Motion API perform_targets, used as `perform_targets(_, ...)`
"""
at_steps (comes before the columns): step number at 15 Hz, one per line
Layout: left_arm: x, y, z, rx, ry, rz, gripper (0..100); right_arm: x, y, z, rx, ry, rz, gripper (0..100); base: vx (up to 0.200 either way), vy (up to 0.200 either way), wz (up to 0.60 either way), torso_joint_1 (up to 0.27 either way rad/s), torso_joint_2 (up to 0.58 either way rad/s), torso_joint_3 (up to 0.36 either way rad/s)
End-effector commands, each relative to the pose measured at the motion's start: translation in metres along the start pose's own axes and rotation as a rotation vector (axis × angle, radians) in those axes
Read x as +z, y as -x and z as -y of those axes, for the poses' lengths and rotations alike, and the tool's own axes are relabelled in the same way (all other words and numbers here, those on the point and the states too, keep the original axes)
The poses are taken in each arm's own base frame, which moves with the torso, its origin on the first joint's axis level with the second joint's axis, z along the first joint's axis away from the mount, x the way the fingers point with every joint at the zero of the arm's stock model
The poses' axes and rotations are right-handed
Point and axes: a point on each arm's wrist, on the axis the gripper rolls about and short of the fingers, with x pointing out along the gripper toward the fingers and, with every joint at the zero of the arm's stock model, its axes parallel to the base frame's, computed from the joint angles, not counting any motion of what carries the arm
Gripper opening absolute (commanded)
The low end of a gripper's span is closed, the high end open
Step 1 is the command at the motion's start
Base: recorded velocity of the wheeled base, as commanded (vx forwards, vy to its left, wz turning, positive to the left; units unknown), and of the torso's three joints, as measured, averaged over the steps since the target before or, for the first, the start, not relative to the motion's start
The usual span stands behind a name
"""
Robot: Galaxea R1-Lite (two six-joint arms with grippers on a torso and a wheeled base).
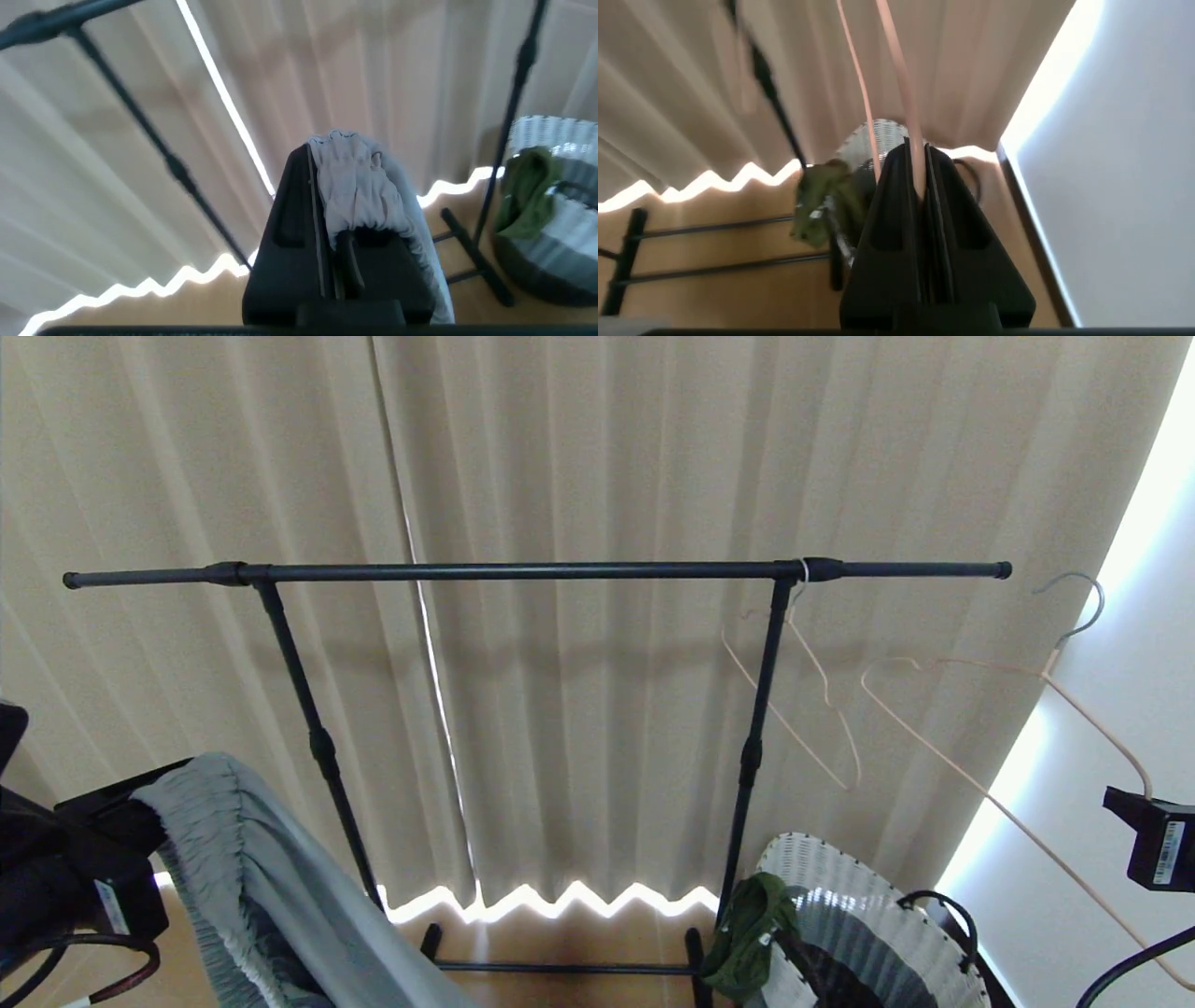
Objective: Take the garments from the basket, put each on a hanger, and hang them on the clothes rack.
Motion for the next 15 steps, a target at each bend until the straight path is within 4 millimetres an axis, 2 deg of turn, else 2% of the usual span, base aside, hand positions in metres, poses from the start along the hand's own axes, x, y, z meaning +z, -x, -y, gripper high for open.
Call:
perform_targets(1,-0.0015,0.0,0.0003,-0.001,-0.001,-0.005,0,-0.0003,-0.0005,-0.0001,0.0,0.001,-0.003,0,0.0,0.2,0.0,0.007,0.0,-0.002)
perform_targets(5,-0.0016,-0.0003,0.0004,-0.001,-0.003,-0.006,0,-0.0003,-0.0005,-0.0002,0.002,0.001,-0.003,0,0.0,0.2,0.0,0.005,0.0,0.005)
perform_targets(15,-0.0019,0.0001,0.0005,-0.001,-0.003,-0.006,0,-0.0007,-0.0005,-0.0001,0.002,0.001,-0.005,0,0.0,0.0,0.0,0.0,0.0,0.0)
